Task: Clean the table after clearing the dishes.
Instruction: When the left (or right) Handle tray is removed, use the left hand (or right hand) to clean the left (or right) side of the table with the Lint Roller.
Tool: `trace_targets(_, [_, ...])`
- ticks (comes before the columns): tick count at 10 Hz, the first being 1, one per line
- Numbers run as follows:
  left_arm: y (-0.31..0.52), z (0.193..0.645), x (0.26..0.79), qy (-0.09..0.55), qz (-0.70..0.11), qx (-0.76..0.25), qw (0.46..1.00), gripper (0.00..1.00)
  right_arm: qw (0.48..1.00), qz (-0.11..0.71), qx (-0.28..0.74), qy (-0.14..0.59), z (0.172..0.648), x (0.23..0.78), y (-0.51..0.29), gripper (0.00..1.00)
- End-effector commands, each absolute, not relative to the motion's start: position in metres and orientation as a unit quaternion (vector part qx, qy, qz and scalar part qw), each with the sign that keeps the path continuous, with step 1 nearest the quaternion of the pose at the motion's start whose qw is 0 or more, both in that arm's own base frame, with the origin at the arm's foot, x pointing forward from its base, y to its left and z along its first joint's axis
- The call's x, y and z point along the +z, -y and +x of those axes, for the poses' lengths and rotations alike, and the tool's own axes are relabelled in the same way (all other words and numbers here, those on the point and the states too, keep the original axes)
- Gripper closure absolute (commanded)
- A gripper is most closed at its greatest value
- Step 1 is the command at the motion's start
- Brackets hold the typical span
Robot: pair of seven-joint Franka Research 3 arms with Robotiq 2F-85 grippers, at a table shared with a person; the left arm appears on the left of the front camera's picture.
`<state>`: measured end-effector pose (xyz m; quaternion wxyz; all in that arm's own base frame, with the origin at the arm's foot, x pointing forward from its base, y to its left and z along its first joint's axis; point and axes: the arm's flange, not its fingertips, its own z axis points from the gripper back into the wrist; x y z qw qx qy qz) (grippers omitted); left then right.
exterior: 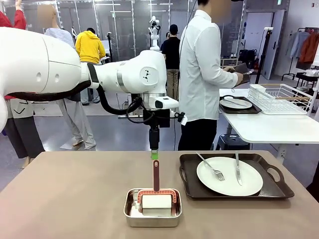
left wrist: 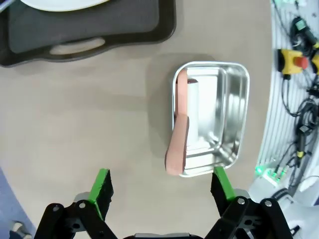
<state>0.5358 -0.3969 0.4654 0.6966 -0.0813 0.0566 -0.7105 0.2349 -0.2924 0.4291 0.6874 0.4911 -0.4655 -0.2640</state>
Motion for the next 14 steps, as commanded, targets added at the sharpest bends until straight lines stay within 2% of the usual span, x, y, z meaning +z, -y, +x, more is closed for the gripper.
trace_targets(1, [0.394, 0.518, 0.454, -0.060, -0.067, -0.710, 0.698, 0.00, 0.680, 0.494, -0.266, 0.471, 0.233, 0.433, 0.293, 0.00])
trace_targets(7, [0.393, 0.496, 0.421, -0.084, -0.069, -0.692, 0.714, 0.00, 0.680, 0.494, -0.266, 0.471, 0.233, 0.433, 0.293, 0.00])
trace_targets(12, [0.391, 0.485, 0.407, -0.054, -0.060, -0.684, 0.725, 0.00, 0.680, 0.494, -0.266, 0.471, 0.233, 0.433, 0.293, 0.00])
trace_targets(13, [0.390, 0.485, 0.407, -0.056, -0.059, -0.684, 0.725, 0.24, 0.680, 0.494, -0.266, 0.471, 0.233, 0.433, 0.293, 0.00])
trace_targets(14, [0.390, 0.485, 0.409, -0.055, -0.058, -0.686, 0.723, 0.59, 0.680, 0.494, -0.266, 0.471, 0.233, 0.433, 0.293, 0.00])
